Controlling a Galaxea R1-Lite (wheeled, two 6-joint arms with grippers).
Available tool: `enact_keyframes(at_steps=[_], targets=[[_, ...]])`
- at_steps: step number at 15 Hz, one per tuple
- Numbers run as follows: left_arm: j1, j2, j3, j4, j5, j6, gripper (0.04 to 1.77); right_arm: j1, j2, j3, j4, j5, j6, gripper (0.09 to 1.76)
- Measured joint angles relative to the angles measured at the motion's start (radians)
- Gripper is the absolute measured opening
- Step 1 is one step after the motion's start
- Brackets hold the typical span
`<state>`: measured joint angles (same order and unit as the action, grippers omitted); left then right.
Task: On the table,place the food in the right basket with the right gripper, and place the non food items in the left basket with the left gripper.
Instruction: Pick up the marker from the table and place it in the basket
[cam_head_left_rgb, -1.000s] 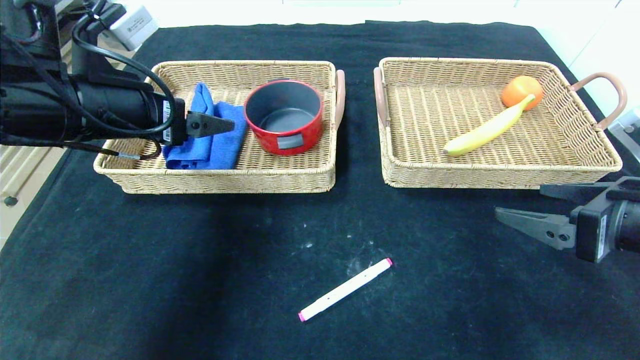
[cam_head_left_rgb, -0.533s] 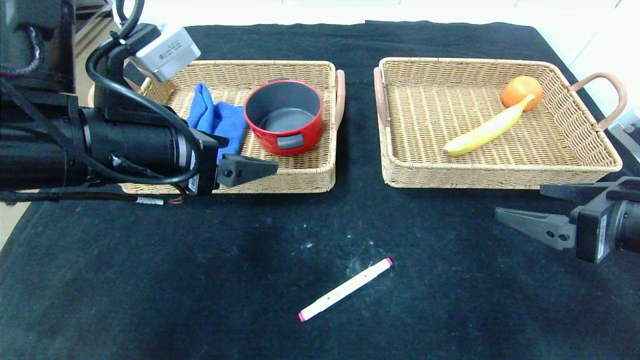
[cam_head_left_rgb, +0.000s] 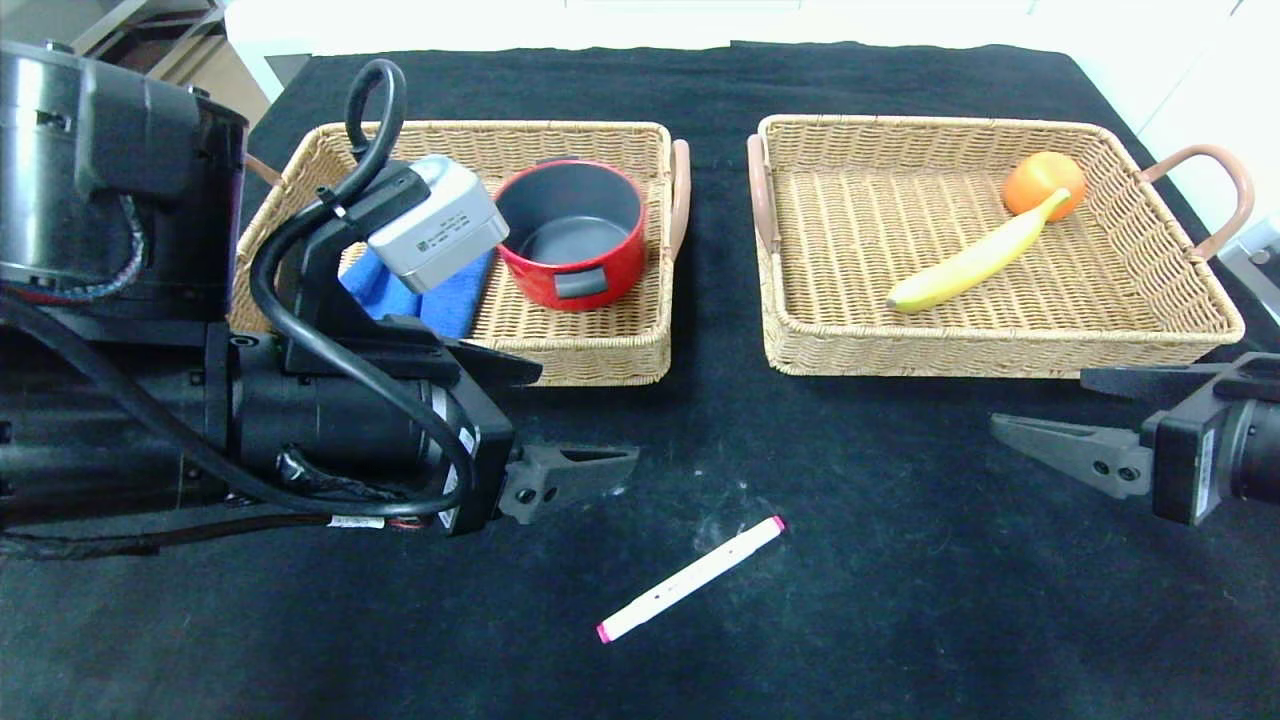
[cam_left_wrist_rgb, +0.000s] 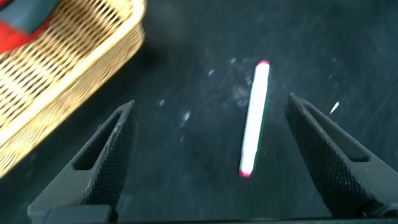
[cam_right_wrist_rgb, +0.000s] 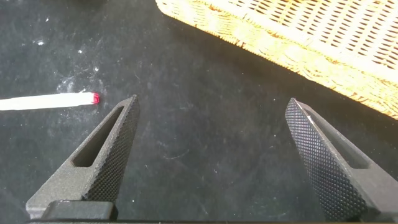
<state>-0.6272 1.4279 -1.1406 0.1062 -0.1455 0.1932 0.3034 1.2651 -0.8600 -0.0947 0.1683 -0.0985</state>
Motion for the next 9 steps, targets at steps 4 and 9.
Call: enact_keyframes(at_steps=[4,9], targets=[[-0.050,0.001,0.109,-0.154,0.001,0.045,1.71,0.000,-0.003,0.000,0.000,0.000,0.000,1.71],[-0.112,0.017,0.218,-0.181,0.004,0.126,1.71,0.000,-0.004,-0.001,0.000,0.001,0.000,1.71]])
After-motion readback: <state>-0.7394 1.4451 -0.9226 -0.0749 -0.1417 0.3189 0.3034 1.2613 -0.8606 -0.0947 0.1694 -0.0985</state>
